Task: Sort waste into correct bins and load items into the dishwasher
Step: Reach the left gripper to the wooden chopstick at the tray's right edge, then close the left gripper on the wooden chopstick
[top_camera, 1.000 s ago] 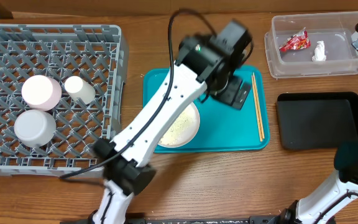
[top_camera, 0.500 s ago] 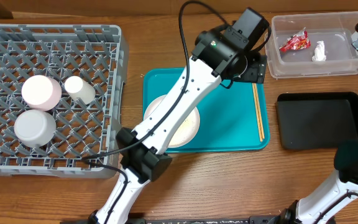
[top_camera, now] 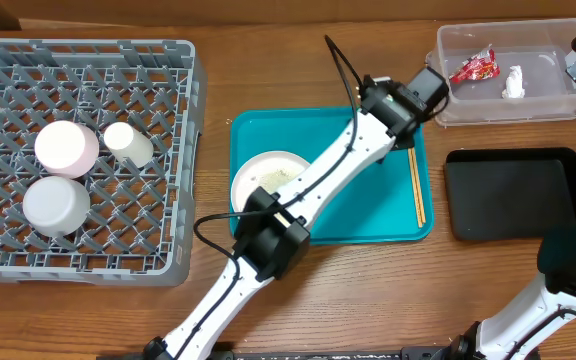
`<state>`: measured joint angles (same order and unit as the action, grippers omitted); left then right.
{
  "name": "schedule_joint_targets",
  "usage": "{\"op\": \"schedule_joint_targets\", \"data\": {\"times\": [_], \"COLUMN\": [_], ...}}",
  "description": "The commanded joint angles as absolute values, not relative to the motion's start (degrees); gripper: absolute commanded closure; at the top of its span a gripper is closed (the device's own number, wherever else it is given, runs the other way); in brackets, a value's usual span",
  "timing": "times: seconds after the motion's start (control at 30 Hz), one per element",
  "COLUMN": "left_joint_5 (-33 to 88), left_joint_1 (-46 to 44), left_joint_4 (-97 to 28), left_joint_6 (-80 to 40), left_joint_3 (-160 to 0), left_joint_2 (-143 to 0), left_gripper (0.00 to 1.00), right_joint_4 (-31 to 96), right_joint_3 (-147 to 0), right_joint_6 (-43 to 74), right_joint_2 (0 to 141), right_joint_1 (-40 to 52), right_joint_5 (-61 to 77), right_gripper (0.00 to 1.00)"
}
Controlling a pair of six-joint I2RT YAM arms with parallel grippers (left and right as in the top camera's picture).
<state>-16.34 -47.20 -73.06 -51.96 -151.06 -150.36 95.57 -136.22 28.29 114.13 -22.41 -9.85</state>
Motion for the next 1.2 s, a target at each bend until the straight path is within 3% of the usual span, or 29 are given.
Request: {"op": "schedule_joint_targets", "data": {"times": [0.0, 0.43, 1.17], "left_joint_5": [-22.28, -26.20, -21.34], "left_joint_1": [-49.54, -54.59, -55.00], "left_joint_4": [-72.23, -66.02, -58.41], "left_joint_6": [-50.96, -51.03, -52.97], "left_joint_3": [-151.04, -147.00, -137.71], "left_joint_2": [-151.26, -151.61, -151.61], "left_gripper": [0.27, 0.30, 0.35], "right_joint_4": [95.26, 95.26, 95.26], "right_joint_3": [-137.62, -137.62, -137.62], "right_joint_6": [28.56, 28.56, 28.56], "right_joint_2": [112.73, 112.73, 112.73], "right_joint_1": [-22.37, -22.37, -22.37], "right_joint_5": [-10.28, -10.28, -10.28], "right_gripper": [0.00, 0.00, 0.00]}}
